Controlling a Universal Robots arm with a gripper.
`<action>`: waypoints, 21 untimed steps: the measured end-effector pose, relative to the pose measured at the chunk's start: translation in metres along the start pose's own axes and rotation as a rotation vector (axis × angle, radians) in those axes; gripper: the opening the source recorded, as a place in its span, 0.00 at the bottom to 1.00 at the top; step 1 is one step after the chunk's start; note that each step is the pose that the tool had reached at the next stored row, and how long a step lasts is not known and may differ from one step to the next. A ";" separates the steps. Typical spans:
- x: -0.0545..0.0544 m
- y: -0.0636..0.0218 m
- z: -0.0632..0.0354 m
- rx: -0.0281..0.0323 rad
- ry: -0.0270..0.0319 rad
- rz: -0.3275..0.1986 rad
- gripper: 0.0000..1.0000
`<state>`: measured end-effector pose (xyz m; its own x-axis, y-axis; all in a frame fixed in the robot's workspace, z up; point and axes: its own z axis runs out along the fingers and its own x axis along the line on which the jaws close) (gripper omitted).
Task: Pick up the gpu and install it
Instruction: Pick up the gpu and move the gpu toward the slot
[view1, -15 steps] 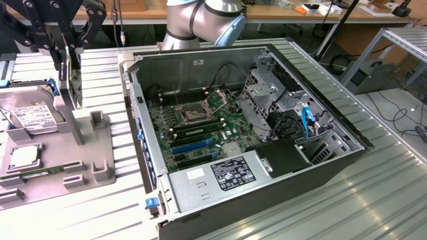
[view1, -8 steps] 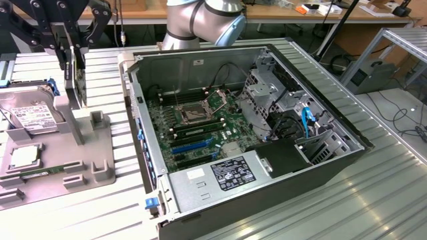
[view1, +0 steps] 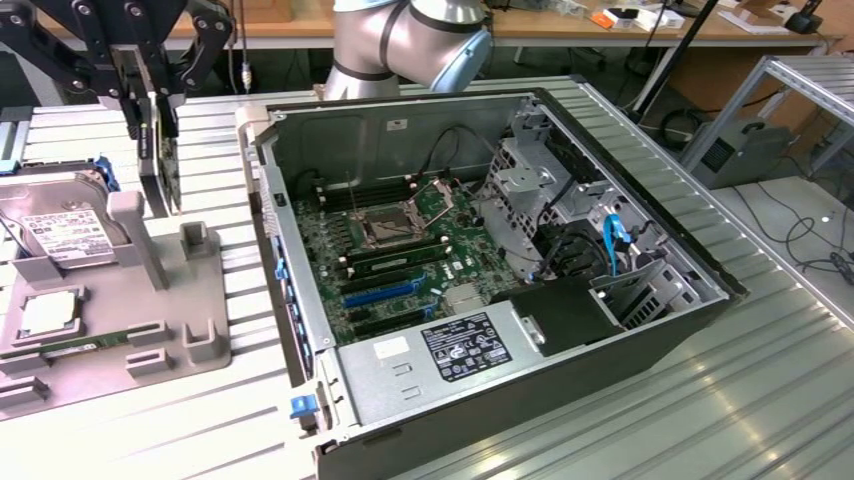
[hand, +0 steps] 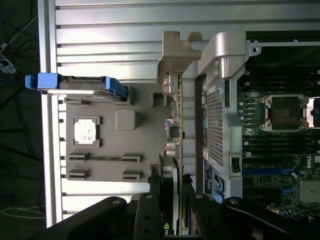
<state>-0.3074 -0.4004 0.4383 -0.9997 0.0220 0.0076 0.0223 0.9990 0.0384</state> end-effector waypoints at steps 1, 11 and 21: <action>0.000 0.0000 0.0000 0.0000 0.0000 0.000 0.27; -0.011 0.0002 -0.0001 0.0001 0.0000 0.000 0.27; -0.023 0.0005 -0.0001 0.0000 -0.0001 0.000 0.27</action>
<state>-0.2844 -0.4004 0.4383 -0.9997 0.0220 0.0075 0.0223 0.9990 0.0384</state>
